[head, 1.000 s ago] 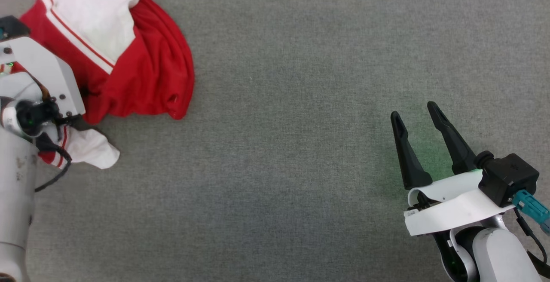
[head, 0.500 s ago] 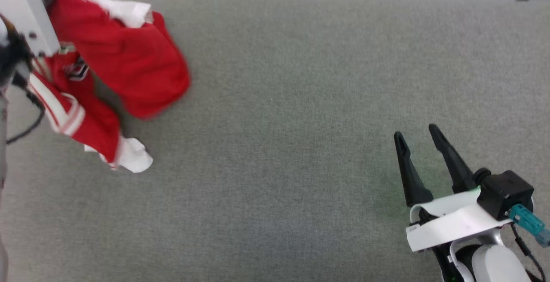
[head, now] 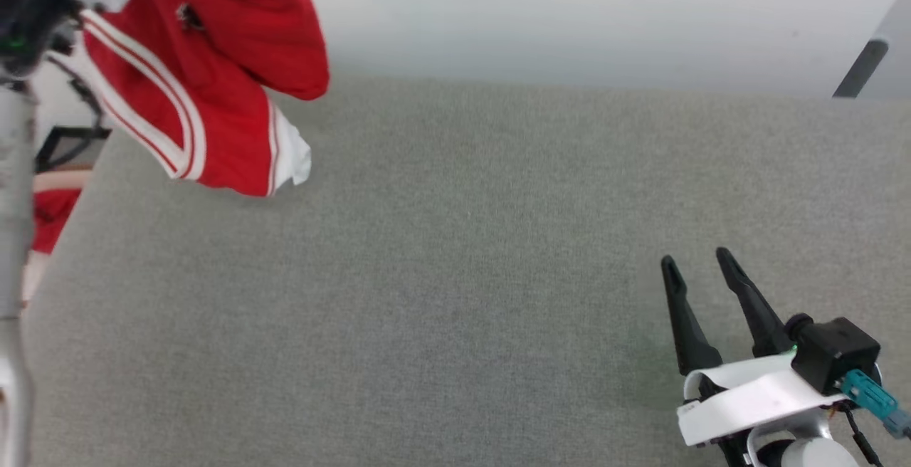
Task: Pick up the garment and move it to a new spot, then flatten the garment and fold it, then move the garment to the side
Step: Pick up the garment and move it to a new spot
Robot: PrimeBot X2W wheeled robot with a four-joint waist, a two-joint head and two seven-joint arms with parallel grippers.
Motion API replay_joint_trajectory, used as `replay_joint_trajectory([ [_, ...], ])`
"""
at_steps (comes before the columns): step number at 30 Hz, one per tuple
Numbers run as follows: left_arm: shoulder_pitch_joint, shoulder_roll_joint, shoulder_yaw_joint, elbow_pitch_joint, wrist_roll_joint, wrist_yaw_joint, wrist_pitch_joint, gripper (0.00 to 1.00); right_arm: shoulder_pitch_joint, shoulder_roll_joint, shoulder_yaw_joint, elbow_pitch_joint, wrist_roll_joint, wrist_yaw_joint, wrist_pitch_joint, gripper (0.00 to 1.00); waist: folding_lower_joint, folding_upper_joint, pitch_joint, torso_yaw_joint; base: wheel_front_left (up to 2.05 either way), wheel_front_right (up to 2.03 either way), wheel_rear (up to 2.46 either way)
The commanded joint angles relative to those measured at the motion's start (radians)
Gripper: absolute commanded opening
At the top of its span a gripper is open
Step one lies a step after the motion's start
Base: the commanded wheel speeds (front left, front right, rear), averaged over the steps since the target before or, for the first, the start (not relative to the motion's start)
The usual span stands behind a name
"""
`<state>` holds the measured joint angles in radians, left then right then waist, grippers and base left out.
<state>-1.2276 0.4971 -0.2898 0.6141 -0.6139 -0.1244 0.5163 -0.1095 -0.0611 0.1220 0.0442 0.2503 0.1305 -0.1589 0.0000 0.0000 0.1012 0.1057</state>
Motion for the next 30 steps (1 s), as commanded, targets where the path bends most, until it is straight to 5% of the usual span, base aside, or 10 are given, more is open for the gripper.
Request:
replay_joint_trajectory([
  [1,0.004,-0.018,-0.009,-0.012,-0.02,-0.006,0.011,0.0,0.016,0.001,-0.015,0.001,-0.001,0.0,-0.008,1.0,0.0,0.0,-0.049,-0.006,0.0,0.0,0.0],
  [13,0.09,-0.088,-0.075,-0.189,-0.113,-0.004,0.111,0.0,0.073,0.0,-0.149,-0.005,-0.051,0.0,-0.002,1.0,0.0,0.0,-0.089,-0.08,0.0,0.0,0.0],
  [30,0.258,-0.186,-0.165,-0.564,-0.212,0.079,0.283,0.0,0.092,0.011,-0.351,-0.002,-0.083,0.0,-0.004,1.0,0.0,0.0,-0.048,-0.249,0.0,0.0,0.0],
])
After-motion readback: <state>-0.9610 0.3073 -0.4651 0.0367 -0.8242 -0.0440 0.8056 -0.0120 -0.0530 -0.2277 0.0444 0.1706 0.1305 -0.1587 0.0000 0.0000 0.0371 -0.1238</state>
